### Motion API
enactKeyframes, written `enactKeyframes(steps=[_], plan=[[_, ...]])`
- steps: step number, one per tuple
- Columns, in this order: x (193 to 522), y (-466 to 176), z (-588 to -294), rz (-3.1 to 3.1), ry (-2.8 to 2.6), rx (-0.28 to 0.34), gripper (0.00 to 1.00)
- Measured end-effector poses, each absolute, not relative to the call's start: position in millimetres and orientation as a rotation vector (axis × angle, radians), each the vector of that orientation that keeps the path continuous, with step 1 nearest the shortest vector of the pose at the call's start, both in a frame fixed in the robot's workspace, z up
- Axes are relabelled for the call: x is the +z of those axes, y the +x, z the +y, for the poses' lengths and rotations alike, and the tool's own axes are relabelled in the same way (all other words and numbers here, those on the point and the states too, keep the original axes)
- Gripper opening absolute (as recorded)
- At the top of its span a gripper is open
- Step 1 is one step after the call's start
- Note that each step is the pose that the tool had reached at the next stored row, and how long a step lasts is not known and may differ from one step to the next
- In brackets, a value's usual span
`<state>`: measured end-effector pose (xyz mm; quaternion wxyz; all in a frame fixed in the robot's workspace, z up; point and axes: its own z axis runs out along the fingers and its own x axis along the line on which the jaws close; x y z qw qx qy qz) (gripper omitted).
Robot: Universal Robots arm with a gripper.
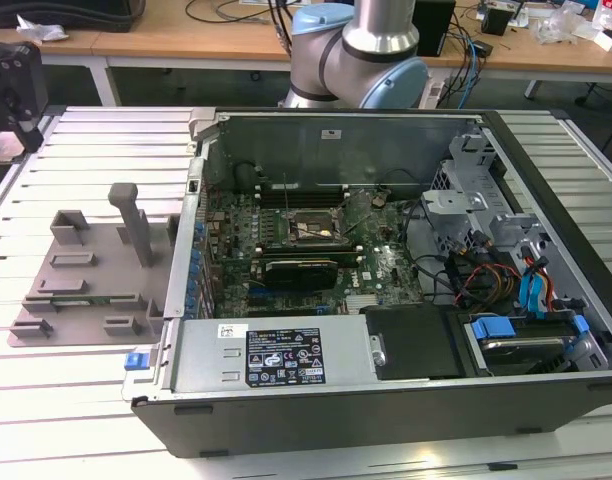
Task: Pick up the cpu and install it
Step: 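Pick up the cpu and move it towards the insertion slot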
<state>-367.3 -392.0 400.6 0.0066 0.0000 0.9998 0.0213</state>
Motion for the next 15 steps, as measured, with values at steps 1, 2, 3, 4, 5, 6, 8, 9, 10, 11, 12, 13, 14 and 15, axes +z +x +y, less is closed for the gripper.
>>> enactKeyframes(steps=[1,2,3,4,5,6,8,9,10,11,12,13,14,15], plan=[[401,-365,-392,3.128,0.0,0.067,0.55],[401,-363,-392,3.128,0.0,0.067,0.55],[401,-360,-392,3.128,0.0,0.067,0.55],[401,-356,-392,3.128,0.0,0.067,0.55],[401,-351,-392,3.128,0.0,0.067,0.55],[401,-347,-392,3.128,0.0,0.067,0.55],[401,-343,-392,3.128,0.0,0.067,0.55],[401,-338,-392,3.128,0.0,0.067,0.55],[401,-334,-392,3.128,0.0,0.067,0.55],[401,-330,-392,3.128,0.0,0.067,0.55],[401,-326,-392,3.128,0.0,0.067,0.55],[401,-323,-392,3.128,0.0,0.067,0.55],[401,-320,-392,3.128,0.0,0.067,0.55],[401,-316,-392,3.128,0.0,0.067,0.55]])
